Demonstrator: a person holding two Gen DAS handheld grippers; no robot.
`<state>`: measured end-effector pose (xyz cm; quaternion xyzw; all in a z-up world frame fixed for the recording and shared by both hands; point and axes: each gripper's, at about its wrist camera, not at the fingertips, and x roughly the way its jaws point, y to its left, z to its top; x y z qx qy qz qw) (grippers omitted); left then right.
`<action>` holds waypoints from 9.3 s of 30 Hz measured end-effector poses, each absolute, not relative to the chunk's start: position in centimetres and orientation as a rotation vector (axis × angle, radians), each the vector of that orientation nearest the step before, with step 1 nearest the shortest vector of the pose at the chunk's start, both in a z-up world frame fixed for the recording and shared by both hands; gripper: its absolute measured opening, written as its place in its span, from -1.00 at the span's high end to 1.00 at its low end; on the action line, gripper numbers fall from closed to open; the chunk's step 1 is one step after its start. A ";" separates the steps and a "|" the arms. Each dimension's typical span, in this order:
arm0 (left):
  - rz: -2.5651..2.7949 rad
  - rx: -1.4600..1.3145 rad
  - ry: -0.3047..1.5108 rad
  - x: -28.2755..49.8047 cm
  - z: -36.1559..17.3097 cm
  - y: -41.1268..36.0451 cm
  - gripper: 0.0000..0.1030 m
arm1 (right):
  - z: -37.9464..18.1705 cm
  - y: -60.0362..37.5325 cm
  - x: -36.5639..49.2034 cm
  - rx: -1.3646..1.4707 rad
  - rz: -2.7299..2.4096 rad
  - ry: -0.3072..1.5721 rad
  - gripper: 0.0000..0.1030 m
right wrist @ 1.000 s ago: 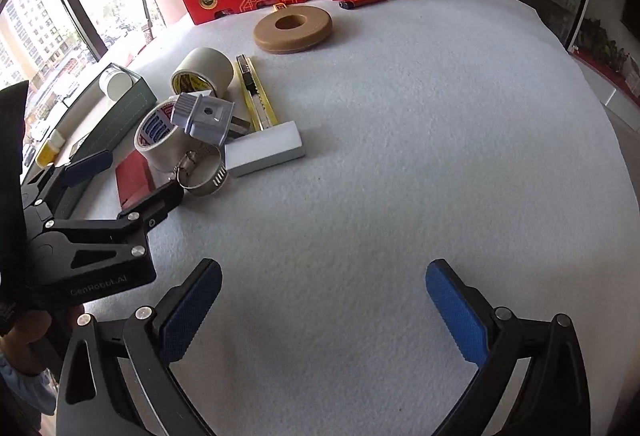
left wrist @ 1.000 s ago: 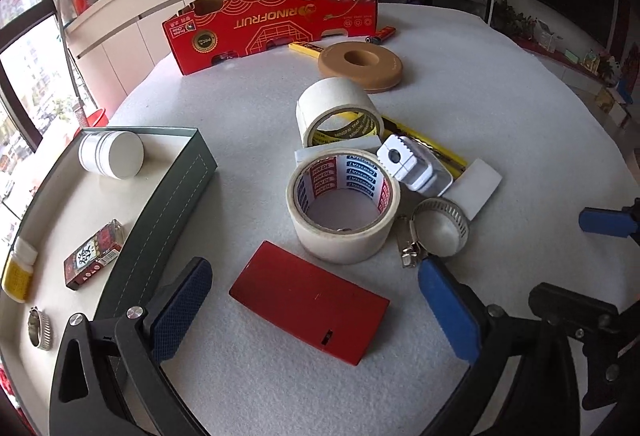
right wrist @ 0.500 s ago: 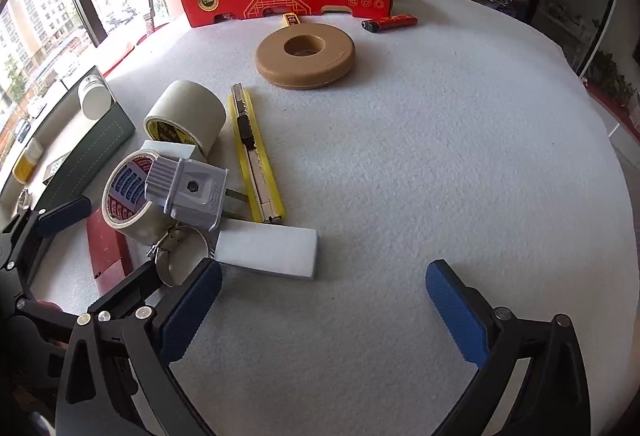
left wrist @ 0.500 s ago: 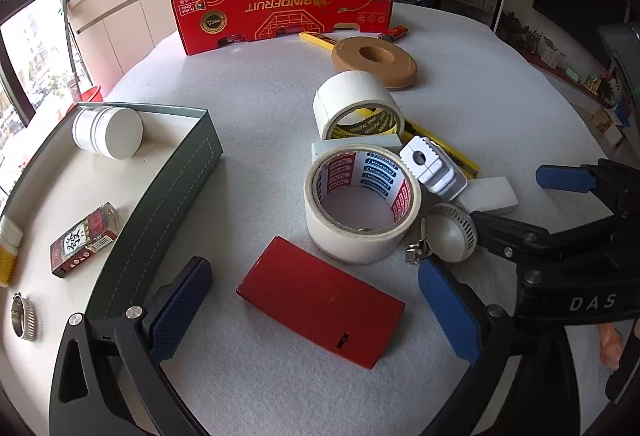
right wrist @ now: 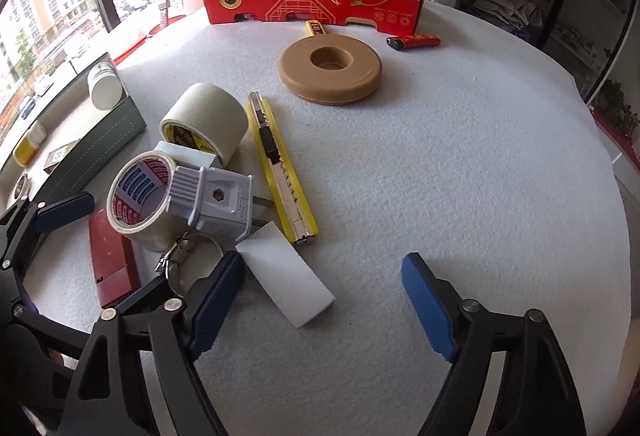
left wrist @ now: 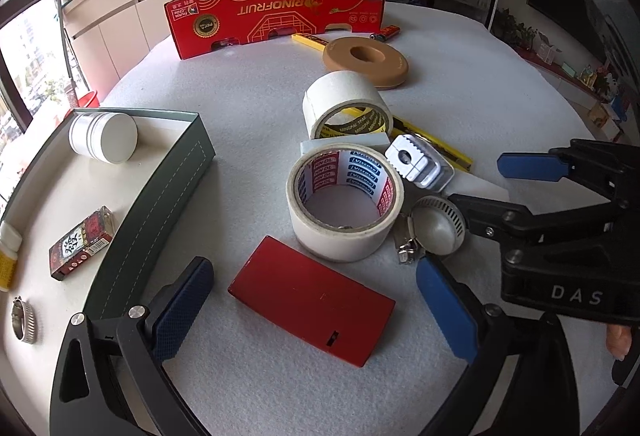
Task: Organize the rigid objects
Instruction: 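Close the right tool on the white block while the left tool grasps the red block, then carry the white block with the right tool while the left tool carries the red block to the tray, then open the right tool over the small printed box while the left tool releases the red block, then withdraw both tools from the tray toward the tape rolls, then grasp the white masking tape roll with the left tool, then lift the tape roll with the left tool while the right tool approaches the white plug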
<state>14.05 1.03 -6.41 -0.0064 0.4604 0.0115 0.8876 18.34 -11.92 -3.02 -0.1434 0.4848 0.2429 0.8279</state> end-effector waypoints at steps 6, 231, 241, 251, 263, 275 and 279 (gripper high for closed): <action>-0.003 -0.008 0.942 13.1 -5.9 0.2 -0.52 | -2.6 -12.1 16.8 -0.325 0.565 1.060 0.52; 0.415 -0.257 1.116 7.8 -5.7 4.5 -1.00 | -3.3 -6.0 21.1 -0.292 0.526 1.112 -0.98; 0.340 -0.226 1.133 6.9 -6.0 3.1 -1.00 | -3.8 -19.0 19.8 -0.158 0.244 1.177 -0.99; 0.286 -0.205 1.061 6.4 -3.5 0.9 -1.00 | -3.0 -25.4 16.7 0.017 0.237 1.205 -0.99; 0.295 -0.206 1.013 6.2 -2.8 -0.2 -1.00 | -3.4 -20.3 18.2 -0.099 0.231 1.187 -0.99; 0.285 -0.232 1.038 5.4 -3.7 -0.8 -1.00 | -3.1 -18.8 18.6 -0.080 0.254 1.170 -0.99; 0.270 -0.180 1.041 6.0 -4.3 -3.0 -1.00 | -3.4 -17.0 19.9 -0.129 0.238 1.163 -0.99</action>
